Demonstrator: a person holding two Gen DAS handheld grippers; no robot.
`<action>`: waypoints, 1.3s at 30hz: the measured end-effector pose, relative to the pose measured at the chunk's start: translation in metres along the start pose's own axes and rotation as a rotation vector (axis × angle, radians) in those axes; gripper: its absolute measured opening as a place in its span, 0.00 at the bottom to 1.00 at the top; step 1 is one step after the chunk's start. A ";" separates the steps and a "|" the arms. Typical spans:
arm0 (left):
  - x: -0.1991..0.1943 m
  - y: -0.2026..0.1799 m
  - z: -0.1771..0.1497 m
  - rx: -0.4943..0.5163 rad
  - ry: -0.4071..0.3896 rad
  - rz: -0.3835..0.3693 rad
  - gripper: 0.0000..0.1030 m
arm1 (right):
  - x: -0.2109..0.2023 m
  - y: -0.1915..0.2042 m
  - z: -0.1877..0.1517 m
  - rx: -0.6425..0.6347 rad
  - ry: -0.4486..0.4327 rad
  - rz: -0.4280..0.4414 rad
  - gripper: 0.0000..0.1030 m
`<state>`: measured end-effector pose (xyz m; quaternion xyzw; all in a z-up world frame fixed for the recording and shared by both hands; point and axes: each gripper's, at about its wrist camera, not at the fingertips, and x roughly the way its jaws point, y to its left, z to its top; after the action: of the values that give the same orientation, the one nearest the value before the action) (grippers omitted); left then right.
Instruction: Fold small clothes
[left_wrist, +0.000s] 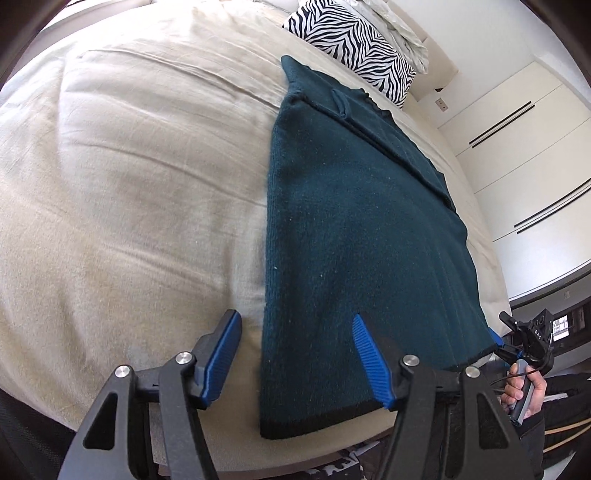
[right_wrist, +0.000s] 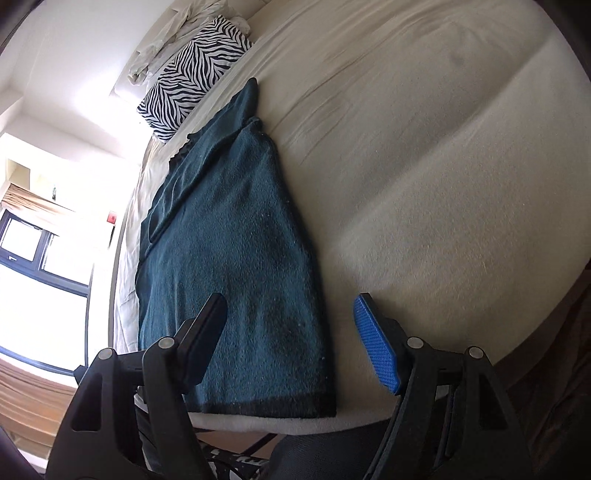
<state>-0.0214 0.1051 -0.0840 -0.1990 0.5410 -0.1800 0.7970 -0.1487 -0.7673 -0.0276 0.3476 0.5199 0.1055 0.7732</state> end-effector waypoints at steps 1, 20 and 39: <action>0.001 -0.002 -0.002 0.008 0.010 -0.002 0.63 | -0.002 0.002 -0.004 -0.014 0.003 -0.007 0.69; 0.009 -0.001 -0.014 0.023 0.106 0.038 0.29 | -0.002 0.003 -0.024 -0.009 0.072 -0.005 0.28; -0.046 -0.004 -0.001 -0.041 -0.005 -0.093 0.07 | -0.024 0.039 -0.028 -0.066 0.005 0.042 0.06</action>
<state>-0.0390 0.1248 -0.0464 -0.2407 0.5327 -0.2053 0.7850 -0.1759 -0.7388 0.0090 0.3326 0.5105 0.1398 0.7805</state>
